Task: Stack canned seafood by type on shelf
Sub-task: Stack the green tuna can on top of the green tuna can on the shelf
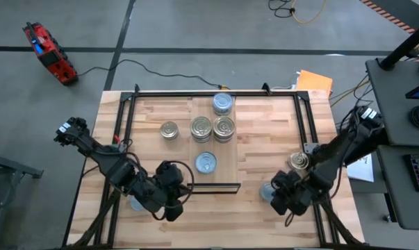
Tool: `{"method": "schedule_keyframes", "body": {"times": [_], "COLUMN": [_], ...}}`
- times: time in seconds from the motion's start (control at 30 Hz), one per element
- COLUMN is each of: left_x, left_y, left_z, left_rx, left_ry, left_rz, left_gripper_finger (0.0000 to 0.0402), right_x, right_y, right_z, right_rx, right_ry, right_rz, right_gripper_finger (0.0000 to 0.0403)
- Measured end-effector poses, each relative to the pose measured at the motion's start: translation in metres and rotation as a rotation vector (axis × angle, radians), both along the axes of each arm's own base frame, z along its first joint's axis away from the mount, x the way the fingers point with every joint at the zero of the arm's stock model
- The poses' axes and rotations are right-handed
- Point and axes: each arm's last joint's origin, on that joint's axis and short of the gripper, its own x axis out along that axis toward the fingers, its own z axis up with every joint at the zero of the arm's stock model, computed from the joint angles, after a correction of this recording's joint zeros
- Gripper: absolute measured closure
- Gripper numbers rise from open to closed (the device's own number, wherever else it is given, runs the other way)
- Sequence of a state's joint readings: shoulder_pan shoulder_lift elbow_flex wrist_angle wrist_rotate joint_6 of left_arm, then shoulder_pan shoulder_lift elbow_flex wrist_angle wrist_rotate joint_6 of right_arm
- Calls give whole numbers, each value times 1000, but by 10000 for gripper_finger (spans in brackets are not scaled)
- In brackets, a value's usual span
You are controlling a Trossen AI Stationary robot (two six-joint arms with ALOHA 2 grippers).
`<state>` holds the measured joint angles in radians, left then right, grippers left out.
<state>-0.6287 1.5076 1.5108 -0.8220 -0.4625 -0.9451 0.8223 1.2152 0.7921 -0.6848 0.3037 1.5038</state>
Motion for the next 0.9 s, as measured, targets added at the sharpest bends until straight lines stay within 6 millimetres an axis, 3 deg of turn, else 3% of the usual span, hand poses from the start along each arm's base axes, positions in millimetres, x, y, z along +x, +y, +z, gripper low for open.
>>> {"method": "schedule_keyframes", "body": {"times": [0.23,0.53,0.9], "left_x": [0,0,0], "left_y": [0,0,-1], "left_z": [0,0,1], "left_rx": [10,20,16], "left_ry": [-2,-2,-10], "left_rz": [-11,-18,-17], "left_gripper_finger": [401,401,401], "right_x": [-18,-17,-23], "right_y": [22,29,35], "right_z": [-20,-41,-46], "right_rx": [-74,-146,-123], "right_ry": [21,66,86], "right_rz": [-10,-11,-30], "right_gripper_finger": [390,390,390]}}
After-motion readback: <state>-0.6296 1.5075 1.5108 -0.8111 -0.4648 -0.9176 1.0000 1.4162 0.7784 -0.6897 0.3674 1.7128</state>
